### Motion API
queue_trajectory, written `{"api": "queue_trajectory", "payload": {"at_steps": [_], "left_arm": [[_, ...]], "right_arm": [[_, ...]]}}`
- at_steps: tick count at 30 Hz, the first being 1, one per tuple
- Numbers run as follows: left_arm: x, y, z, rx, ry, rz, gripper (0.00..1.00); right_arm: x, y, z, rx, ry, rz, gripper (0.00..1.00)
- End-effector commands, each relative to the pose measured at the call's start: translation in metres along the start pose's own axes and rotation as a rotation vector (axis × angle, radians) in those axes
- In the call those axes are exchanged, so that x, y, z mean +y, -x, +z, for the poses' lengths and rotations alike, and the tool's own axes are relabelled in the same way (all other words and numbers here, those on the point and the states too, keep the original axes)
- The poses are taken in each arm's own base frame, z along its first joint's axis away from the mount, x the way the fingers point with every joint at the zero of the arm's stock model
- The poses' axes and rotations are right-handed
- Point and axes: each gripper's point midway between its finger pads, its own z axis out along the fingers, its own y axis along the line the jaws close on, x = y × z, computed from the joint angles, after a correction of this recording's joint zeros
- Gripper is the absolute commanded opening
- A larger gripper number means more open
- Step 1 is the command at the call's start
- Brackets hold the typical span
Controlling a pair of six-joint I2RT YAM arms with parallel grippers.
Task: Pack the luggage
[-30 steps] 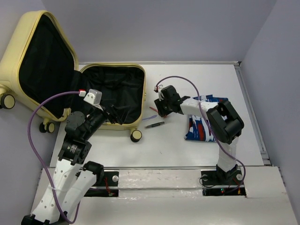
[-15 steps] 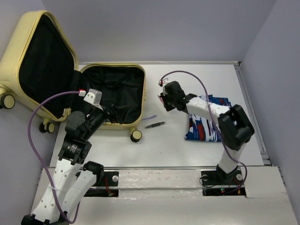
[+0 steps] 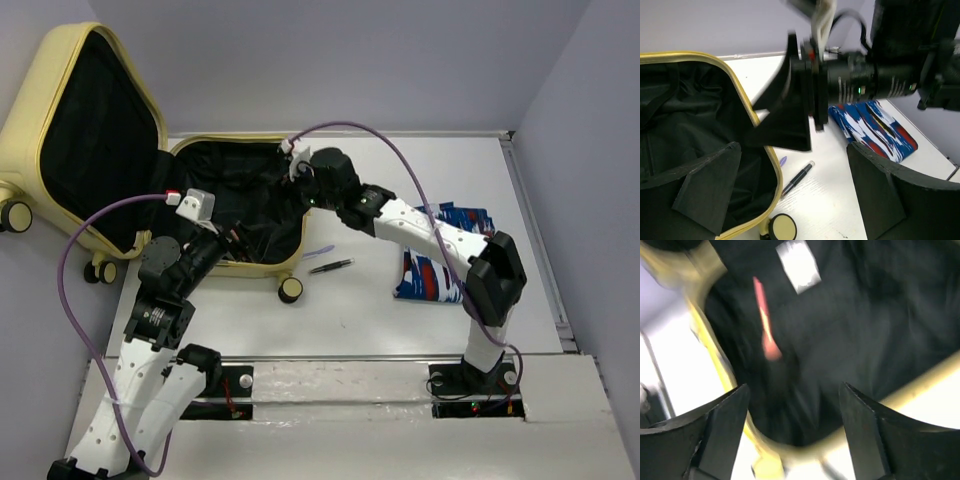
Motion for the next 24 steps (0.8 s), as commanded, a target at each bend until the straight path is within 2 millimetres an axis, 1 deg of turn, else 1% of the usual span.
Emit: {"api": "queue_trajectory", "payload": {"at_steps": [1, 2, 3, 4, 5, 6, 9, 11, 12, 13, 14, 16, 24], "left_arm": [[-0.011, 0.025, -0.003, -0.066, -0.035, 0.03, 0.99], [-0.013, 0.026, -0.004, -0.068, -0.041, 0.029, 0.99], [-0.013, 0.027, -0.004, -0.07, -0.043, 0.031, 0.99], [-0.014, 0.027, -0.004, -0.07, -0.048, 0.03, 0.99], [-0.014, 0.027, -0.004, -0.07, -0.048, 0.029, 0.99], [-0.015, 0.026, -0.004, -0.069, -0.051, 0.029, 0.99], [-0.014, 0.026, -0.005, -0.07, -0.048, 0.03, 0.99], [-0.014, 0.026, -0.005, -0.069, -0.046, 0.028, 0.99], [-0.014, 0.026, -0.005, -0.069, -0.046, 0.03, 0.99], [-0.014, 0.025, -0.004, -0.068, -0.046, 0.029, 0.99], [-0.014, 0.025, -0.004, -0.068, -0.047, 0.03, 0.99], [-0.013, 0.025, -0.004, -0.068, -0.046, 0.029, 0.99], [-0.014, 0.024, -0.003, -0.061, -0.055, 0.027, 0.99]], "right_arm": [[-0.045, -0.075, -0.036, 0.157, -0.109, 0.001, 0.74], [-0.054, -0.092, -0.044, 0.186, -0.125, 0.004, 0.7], [-0.062, -0.135, -0.055, 0.265, -0.139, 0.011, 0.68], [-0.067, -0.142, -0.066, 0.276, -0.148, 0.012, 0.66], [-0.066, -0.158, -0.071, 0.308, -0.14, 0.01, 0.62], [-0.066, -0.181, -0.078, 0.356, -0.115, 0.012, 0.62], [-0.064, -0.202, -0.084, 0.401, -0.085, -0.012, 0.62], [-0.065, -0.206, -0.082, 0.412, -0.077, -0.027, 0.66], [-0.067, -0.212, -0.08, 0.427, -0.071, -0.043, 0.72], [-0.069, -0.215, -0.078, 0.437, -0.076, -0.048, 0.75], [-0.071, -0.212, -0.074, 0.434, -0.083, -0.055, 0.78], [-0.075, -0.219, -0.07, 0.454, -0.082, -0.065, 0.79], [-0.078, -0.218, -0.066, 0.455, -0.068, -0.123, 0.83]]}}
